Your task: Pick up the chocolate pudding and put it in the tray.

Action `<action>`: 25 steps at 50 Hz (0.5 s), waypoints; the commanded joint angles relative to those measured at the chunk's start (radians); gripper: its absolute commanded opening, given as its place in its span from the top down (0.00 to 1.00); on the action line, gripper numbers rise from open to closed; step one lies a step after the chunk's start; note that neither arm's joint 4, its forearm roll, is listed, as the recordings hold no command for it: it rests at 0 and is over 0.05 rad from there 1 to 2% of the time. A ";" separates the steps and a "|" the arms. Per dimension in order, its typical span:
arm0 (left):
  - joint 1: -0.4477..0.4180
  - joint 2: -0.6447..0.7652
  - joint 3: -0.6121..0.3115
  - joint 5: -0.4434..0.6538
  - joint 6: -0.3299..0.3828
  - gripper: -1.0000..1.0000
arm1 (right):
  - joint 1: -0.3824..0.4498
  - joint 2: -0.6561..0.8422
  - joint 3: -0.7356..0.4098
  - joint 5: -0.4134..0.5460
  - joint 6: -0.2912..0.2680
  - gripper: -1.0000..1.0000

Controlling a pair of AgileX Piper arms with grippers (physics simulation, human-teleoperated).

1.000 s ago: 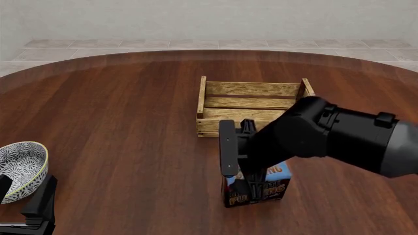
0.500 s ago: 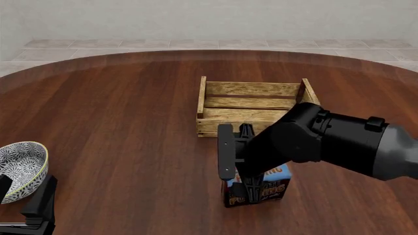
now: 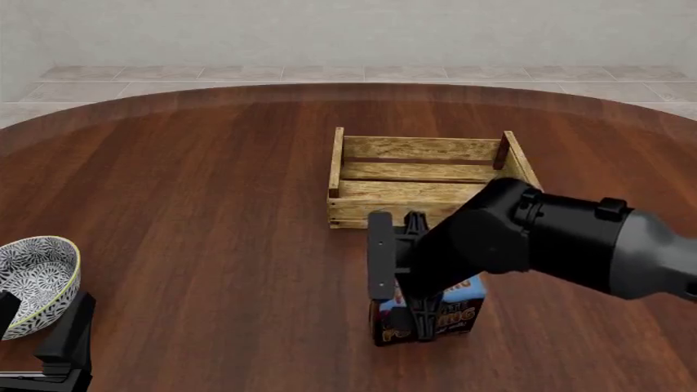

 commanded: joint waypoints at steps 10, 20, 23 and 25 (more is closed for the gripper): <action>0.000 0.000 0.000 0.000 0.000 0.00 | -0.064 0.009 -0.021 0.030 -0.041 0.00; 0.000 0.000 0.000 0.000 0.000 0.00 | -0.066 0.007 0.002 0.008 -0.026 0.00; 0.000 0.000 0.000 0.000 0.000 0.00 | -0.058 0.008 0.004 0.006 -0.020 0.00; 0.000 0.000 0.000 0.000 0.000 0.00 | -0.055 0.012 0.004 0.001 -0.018 0.00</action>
